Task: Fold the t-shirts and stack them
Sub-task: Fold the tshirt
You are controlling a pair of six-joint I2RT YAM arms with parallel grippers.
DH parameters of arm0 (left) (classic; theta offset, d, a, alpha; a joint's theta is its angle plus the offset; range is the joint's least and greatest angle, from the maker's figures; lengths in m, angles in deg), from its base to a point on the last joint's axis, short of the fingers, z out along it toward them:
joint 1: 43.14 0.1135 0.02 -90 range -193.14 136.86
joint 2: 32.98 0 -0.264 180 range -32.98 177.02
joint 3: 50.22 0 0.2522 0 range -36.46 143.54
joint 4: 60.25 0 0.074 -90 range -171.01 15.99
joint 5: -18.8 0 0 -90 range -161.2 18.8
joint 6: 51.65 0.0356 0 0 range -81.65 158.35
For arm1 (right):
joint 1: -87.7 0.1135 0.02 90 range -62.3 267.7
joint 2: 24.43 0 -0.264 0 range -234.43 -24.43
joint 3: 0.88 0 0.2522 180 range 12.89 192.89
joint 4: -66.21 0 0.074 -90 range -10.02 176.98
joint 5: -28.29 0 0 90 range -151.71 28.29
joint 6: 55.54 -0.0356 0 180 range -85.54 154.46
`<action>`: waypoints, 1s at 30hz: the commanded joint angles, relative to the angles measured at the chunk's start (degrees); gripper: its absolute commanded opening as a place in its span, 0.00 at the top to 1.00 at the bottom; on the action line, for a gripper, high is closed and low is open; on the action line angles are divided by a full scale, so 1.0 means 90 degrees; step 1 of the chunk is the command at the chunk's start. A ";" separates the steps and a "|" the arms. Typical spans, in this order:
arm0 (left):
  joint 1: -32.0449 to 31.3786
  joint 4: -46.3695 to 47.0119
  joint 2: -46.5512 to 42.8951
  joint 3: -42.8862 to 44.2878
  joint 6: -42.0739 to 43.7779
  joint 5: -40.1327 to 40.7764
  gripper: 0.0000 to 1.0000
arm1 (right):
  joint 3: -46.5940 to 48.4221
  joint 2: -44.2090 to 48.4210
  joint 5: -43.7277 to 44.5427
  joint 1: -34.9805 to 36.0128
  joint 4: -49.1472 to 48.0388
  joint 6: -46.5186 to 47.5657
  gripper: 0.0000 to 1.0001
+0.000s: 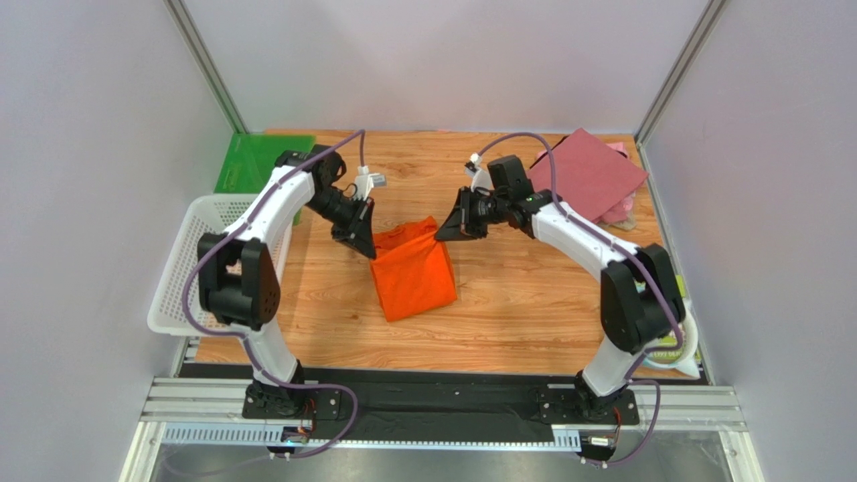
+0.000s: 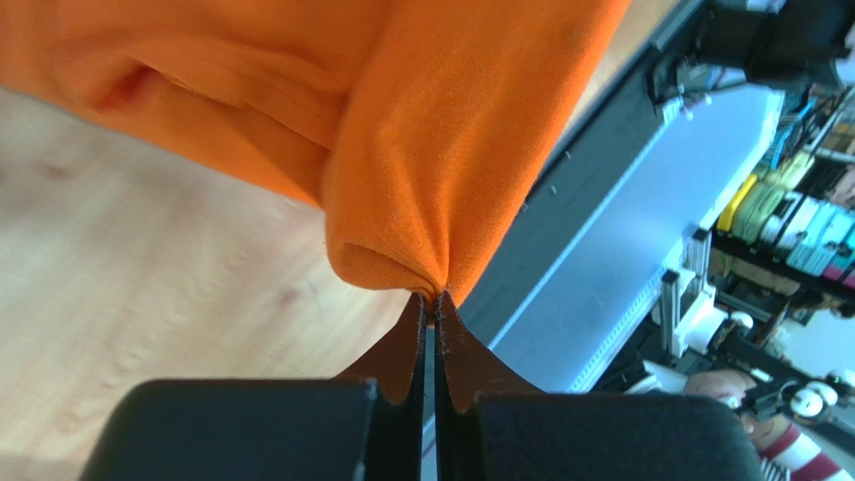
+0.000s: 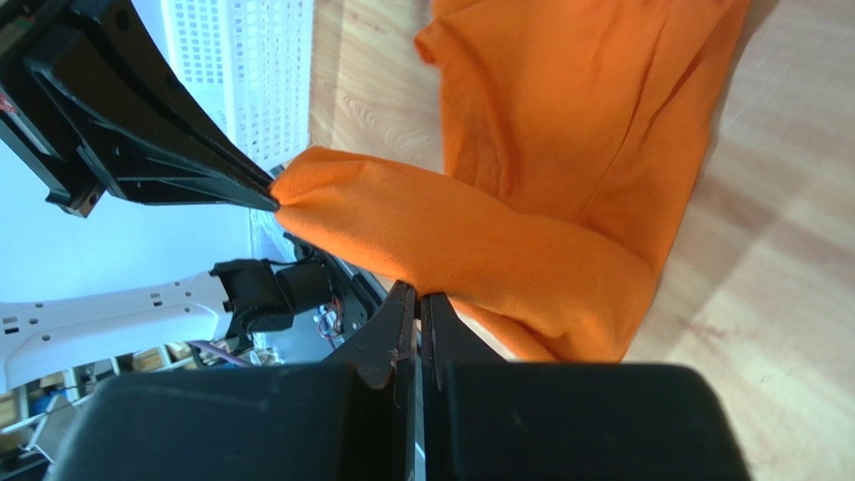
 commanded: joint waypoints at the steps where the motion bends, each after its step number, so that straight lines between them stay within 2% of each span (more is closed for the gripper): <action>1: 0.0382 0.0109 0.1030 0.0950 0.0131 0.0205 1.00 | 0.0922 -0.0817 -0.0384 -0.0217 -0.0270 0.0178 1.00; 6: 0.0743 -0.0008 0.2269 0.2122 0.0072 0.0283 1.00 | 0.1519 -0.1804 -0.0590 -0.0412 -0.0309 0.0149 1.00; 14: 0.0900 0.0148 0.3072 0.2739 -0.0093 0.0293 1.00 | 0.2767 -0.3103 -0.0902 -0.0725 -0.0416 0.0002 1.00; 23: 0.0900 0.0070 0.4429 0.4281 -0.0425 0.0342 1.00 | 0.4029 -0.4637 -0.1156 -0.0881 -0.0231 -0.0213 1.00; 30: 0.0900 0.0168 0.4675 0.4322 -0.0484 0.0684 1.00 | 0.4245 -0.5057 -0.1244 -0.0891 -0.0016 -0.0116 0.98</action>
